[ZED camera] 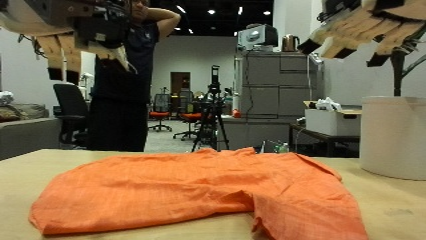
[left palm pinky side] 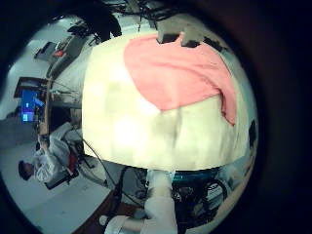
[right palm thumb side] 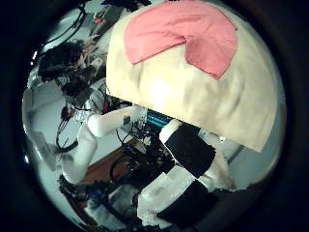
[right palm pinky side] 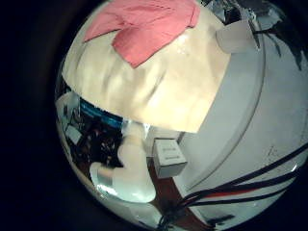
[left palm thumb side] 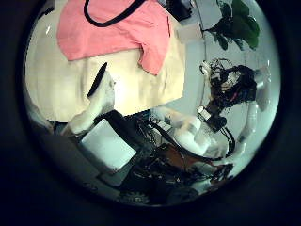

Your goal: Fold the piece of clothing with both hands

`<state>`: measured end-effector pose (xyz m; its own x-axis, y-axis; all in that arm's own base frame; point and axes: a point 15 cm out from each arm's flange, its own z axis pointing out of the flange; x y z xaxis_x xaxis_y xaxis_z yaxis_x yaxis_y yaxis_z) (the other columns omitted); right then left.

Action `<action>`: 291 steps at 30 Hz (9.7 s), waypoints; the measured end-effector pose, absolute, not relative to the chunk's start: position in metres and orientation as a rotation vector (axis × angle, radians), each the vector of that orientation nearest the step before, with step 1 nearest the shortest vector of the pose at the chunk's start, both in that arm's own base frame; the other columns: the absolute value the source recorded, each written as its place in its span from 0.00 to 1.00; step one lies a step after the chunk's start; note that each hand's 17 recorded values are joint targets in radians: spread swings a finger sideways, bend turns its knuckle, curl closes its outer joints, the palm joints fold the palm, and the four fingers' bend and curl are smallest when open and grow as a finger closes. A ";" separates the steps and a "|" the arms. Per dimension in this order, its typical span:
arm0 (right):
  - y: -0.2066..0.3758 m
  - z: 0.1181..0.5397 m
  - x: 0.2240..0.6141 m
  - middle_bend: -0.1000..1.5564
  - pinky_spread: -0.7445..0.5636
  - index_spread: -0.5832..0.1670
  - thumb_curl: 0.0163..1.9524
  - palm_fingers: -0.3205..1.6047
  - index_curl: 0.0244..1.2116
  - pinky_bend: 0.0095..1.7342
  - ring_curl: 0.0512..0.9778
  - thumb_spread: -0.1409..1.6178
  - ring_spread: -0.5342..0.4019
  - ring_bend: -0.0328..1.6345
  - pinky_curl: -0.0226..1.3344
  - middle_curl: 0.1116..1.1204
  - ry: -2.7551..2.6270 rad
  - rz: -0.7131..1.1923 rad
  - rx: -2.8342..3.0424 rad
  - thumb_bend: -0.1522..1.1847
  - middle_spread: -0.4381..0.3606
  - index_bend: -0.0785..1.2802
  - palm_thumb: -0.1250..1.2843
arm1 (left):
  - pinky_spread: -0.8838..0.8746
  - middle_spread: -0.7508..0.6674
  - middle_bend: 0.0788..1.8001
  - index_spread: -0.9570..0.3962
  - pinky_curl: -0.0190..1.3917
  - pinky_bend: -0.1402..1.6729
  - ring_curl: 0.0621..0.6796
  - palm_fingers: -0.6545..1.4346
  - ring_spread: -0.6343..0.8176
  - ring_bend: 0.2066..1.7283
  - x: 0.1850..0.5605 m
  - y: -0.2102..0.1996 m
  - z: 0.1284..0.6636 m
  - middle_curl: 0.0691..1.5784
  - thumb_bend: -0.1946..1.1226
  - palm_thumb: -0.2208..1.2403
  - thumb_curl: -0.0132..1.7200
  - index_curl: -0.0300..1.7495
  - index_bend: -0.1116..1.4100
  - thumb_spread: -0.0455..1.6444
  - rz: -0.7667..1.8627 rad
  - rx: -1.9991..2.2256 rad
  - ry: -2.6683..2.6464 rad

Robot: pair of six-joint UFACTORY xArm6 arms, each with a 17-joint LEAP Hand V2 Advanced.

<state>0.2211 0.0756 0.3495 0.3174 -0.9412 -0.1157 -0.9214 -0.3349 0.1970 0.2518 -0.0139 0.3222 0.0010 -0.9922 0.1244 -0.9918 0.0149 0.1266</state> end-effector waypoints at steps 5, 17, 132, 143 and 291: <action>0.072 0.348 0.223 0.17 0.84 0.38 0.09 0.29 0.25 0.11 0.23 0.88 0.81 0.14 0.24 0.19 -1.773 -0.322 2.450 0.11 0.66 0.19 0.45 | 0.67 0.53 0.11 0.70 0.21 0.24 0.15 0.44 0.65 0.18 0.269 -0.011 0.292 0.21 0.13 0.59 0.23 0.20 0.19 0.69 -0.159 2.028 -2.257; 0.069 0.347 0.224 0.17 0.84 0.39 0.09 0.29 0.26 0.11 0.23 0.88 0.81 0.15 0.24 0.19 -1.785 -0.319 2.434 0.11 0.66 0.19 0.45 | 0.69 0.59 0.08 0.74 0.23 0.28 0.19 0.35 0.73 0.22 0.302 -0.004 0.203 0.18 0.12 0.41 0.19 0.18 0.16 0.64 -0.414 1.912 -2.419; 0.024 0.149 0.341 0.70 0.24 0.36 0.23 0.84 0.57 0.58 0.57 0.70 0.29 0.69 0.45 0.58 -1.296 -0.198 2.422 0.14 0.37 0.70 0.85 | 0.05 0.20 0.56 0.25 0.34 0.44 0.58 0.85 0.03 0.37 0.261 0.078 0.210 0.34 0.42 0.64 0.58 0.47 0.34 0.96 -0.746 1.694 -2.322; 0.003 0.221 0.295 0.80 0.30 0.40 0.24 0.76 0.66 0.67 0.65 0.81 0.31 0.78 0.55 0.64 -1.384 -0.321 2.430 0.13 0.37 0.78 0.85 | 0.05 0.20 0.55 0.24 0.34 0.43 0.59 0.85 0.03 0.37 0.237 0.055 0.244 0.34 0.45 0.64 0.59 0.49 0.33 0.96 -0.659 1.544 -2.362; -0.051 0.142 0.453 0.39 0.36 0.33 0.15 0.79 0.31 0.25 0.31 0.72 0.31 0.48 0.26 0.35 -1.995 -0.378 2.380 0.12 0.36 0.26 0.61 | 0.78 0.71 0.06 0.75 0.24 0.25 0.30 0.32 0.78 0.14 0.441 0.003 0.142 0.15 0.14 0.51 0.20 0.19 0.18 0.80 -0.112 1.779 -2.179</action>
